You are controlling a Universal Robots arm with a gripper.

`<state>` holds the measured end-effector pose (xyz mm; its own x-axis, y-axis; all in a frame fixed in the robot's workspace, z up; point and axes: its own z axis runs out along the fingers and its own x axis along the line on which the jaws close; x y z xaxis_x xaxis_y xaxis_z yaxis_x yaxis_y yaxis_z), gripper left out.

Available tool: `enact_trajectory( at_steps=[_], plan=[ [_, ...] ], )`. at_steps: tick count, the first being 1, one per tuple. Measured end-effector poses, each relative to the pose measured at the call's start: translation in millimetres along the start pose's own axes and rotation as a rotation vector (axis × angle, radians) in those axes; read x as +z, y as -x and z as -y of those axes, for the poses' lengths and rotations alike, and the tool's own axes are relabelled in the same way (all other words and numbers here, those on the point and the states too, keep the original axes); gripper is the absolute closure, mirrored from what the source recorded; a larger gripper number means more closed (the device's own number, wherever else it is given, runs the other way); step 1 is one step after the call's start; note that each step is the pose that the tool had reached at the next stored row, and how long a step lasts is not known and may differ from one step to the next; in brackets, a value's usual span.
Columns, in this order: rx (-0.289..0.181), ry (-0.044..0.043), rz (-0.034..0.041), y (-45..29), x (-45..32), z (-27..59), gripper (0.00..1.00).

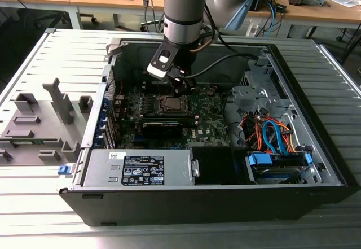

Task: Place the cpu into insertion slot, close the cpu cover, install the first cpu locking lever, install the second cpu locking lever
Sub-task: 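Install the first cpu locking lever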

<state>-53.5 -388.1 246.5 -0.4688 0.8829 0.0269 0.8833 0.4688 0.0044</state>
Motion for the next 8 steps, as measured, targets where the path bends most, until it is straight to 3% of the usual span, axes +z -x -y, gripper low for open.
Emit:
enact_trajectory(
  at_steps=[8],
  plan=[
    [-0.045,-0.0013,-0.0002,0.0,0.0,0.0,0.89]
  ],
)
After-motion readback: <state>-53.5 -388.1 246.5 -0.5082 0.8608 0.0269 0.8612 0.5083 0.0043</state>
